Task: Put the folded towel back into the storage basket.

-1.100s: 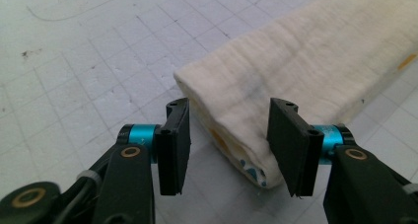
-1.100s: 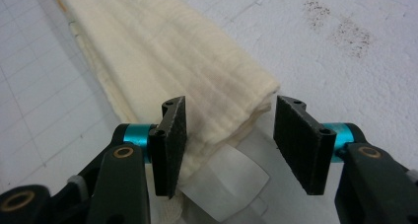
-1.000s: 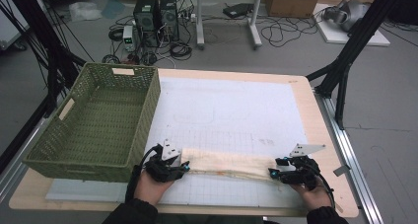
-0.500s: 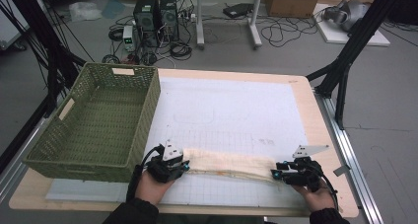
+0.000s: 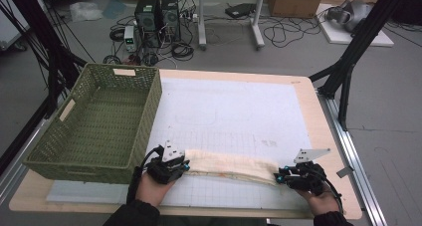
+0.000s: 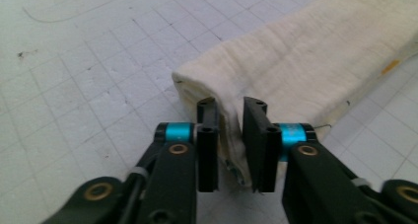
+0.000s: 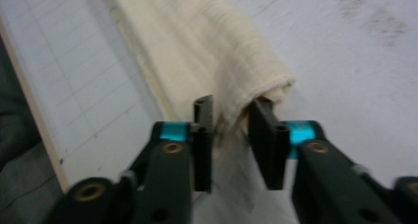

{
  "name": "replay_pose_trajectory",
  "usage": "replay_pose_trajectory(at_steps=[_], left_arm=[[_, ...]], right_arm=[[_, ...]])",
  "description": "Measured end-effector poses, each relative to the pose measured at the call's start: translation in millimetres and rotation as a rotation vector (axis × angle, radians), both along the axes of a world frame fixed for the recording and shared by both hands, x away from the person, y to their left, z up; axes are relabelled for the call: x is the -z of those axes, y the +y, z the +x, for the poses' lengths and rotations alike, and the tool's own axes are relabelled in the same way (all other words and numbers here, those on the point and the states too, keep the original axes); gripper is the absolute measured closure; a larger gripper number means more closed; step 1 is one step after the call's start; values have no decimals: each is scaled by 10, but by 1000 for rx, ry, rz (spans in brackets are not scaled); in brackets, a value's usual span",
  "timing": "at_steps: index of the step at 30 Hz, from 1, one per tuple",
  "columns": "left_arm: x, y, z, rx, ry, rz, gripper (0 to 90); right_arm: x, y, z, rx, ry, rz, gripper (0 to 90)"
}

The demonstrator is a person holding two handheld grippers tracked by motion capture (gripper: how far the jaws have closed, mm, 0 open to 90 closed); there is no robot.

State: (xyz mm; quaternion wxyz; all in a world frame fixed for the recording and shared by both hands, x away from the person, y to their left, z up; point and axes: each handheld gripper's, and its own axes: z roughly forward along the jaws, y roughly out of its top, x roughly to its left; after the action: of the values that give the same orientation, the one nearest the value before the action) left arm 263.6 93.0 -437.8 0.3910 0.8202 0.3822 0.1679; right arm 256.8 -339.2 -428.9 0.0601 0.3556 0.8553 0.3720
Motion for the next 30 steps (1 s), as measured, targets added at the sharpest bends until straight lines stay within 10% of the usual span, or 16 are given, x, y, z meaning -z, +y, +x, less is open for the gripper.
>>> replay_pose_trajectory(at_steps=[9, 17, 30], left_arm=[[54, 4, 37, 10, 48, -19, 629], [57, -16, -18, 13, 34, -29, 831], [-35, 112, -410, -46, 19, -35, 843]], right_arm=[[100, 18, 23, 43, 61, 33, 527], [125, 60, 14, -39, 74, 71, 807], [0, 229, 479, -97, 7, -78, 836]])
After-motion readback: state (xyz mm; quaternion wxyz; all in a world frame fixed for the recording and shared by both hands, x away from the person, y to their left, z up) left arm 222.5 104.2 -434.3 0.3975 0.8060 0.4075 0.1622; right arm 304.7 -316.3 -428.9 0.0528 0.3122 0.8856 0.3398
